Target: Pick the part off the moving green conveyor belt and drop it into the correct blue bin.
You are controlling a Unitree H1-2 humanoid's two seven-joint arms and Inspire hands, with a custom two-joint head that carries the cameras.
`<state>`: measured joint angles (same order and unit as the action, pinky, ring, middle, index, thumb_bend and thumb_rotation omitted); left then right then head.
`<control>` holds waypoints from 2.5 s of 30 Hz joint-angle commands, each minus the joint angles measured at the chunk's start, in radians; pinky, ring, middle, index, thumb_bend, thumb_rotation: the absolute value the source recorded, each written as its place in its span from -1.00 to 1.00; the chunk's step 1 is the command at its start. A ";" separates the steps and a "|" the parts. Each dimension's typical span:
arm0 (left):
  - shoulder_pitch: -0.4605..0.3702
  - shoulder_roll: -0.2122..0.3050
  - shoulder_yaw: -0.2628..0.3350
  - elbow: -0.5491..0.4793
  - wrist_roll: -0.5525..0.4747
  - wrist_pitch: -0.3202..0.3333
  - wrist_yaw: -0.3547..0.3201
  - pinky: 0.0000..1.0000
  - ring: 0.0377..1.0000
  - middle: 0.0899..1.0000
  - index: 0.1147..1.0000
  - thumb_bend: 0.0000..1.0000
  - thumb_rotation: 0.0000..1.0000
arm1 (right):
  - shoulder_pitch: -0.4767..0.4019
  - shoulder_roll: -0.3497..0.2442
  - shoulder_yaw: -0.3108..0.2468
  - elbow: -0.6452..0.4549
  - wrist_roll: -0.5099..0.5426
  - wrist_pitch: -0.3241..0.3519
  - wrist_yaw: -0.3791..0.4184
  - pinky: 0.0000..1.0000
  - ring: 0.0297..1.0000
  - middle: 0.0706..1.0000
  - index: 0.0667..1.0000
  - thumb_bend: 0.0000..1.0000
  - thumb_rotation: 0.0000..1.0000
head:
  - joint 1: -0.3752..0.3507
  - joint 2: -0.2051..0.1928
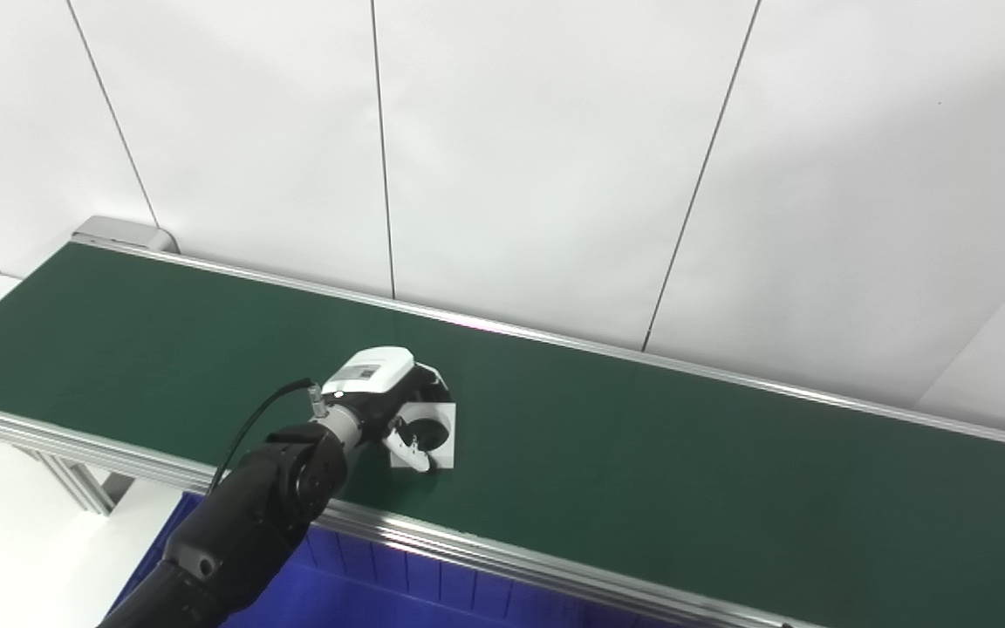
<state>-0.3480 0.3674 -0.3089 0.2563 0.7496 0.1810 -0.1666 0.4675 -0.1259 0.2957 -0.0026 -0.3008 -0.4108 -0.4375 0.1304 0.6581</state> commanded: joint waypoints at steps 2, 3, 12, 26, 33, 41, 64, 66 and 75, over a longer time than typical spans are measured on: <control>0.022 -0.002 0.018 -0.005 -0.004 -0.042 0.098 -0.32 -0.22 -0.10 -0.11 -0.06 -1.00 | 0.006 0.008 -0.011 -0.035 -0.003 -0.059 0.014 0.60 0.66 0.73 0.89 0.19 0.06 | -0.001 0.002; 0.027 -0.006 0.023 -0.013 -0.009 -0.048 0.113 -0.35 -0.21 -0.08 -0.12 -0.06 -1.00 | 0.006 0.010 -0.012 -0.035 -0.004 -0.059 0.016 0.61 0.66 0.73 0.89 0.17 0.04 | -0.001 0.002; 0.116 -0.060 0.125 -0.201 -0.131 -0.147 0.237 -0.32 -0.17 -0.10 -0.13 -0.06 -1.00 | 0.004 0.024 -0.023 -0.040 -0.031 -0.059 0.019 0.59 0.65 0.73 0.88 0.16 0.06 | -0.046 0.029; 0.351 -0.085 0.154 -0.467 -0.306 -0.359 0.190 -0.39 -0.24 -0.14 -0.07 -0.07 -1.00 | 0.035 0.069 -0.049 -0.118 -0.046 -0.038 0.080 0.55 0.61 0.68 0.80 0.37 0.00 | -0.235 0.160; 0.430 -0.064 0.138 -0.464 -0.364 -0.445 0.129 -0.37 -0.22 -0.10 -0.09 -0.07 -1.00 | 0.024 0.097 -0.073 -0.148 -0.034 -0.019 0.123 0.54 0.57 0.64 0.76 0.43 -0.03 | -0.288 0.227; 0.482 -0.018 0.089 -0.433 -0.335 -0.505 0.046 -0.21 -0.16 -0.10 -0.16 -0.05 -1.00 | 0.014 0.129 -0.099 -0.169 -0.049 0.008 0.163 0.52 0.55 0.61 0.76 0.46 0.02 | -0.325 0.261; 0.417 0.011 -0.084 -0.327 -0.124 -0.248 -0.196 0.35 0.44 0.43 -0.13 0.00 -0.91 | 0.010 0.153 -0.128 -0.155 -0.054 -0.006 0.200 0.52 0.56 0.62 0.76 0.43 0.01 | -0.306 0.246; 0.412 0.018 -0.095 -0.329 -0.083 -0.235 -0.196 0.60 0.67 0.65 0.36 0.20 -0.62 | 0.009 0.155 -0.127 -0.150 -0.043 -0.009 0.202 0.54 0.58 0.63 0.77 0.43 -0.03 | -0.307 0.243; 0.455 0.029 -0.044 -0.389 -0.166 -0.217 -0.206 0.92 0.99 0.98 0.85 0.90 0.14 | 0.017 0.161 -0.121 -0.146 -0.046 -0.018 0.201 0.55 0.59 0.64 0.78 0.44 -0.01 | -0.316 0.231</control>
<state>0.1008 0.3874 -0.3772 -0.0909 0.6393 -0.0279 -0.3785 0.4808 0.0255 0.1719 -0.1336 -0.3430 -0.3981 -0.2433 -0.1871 0.8897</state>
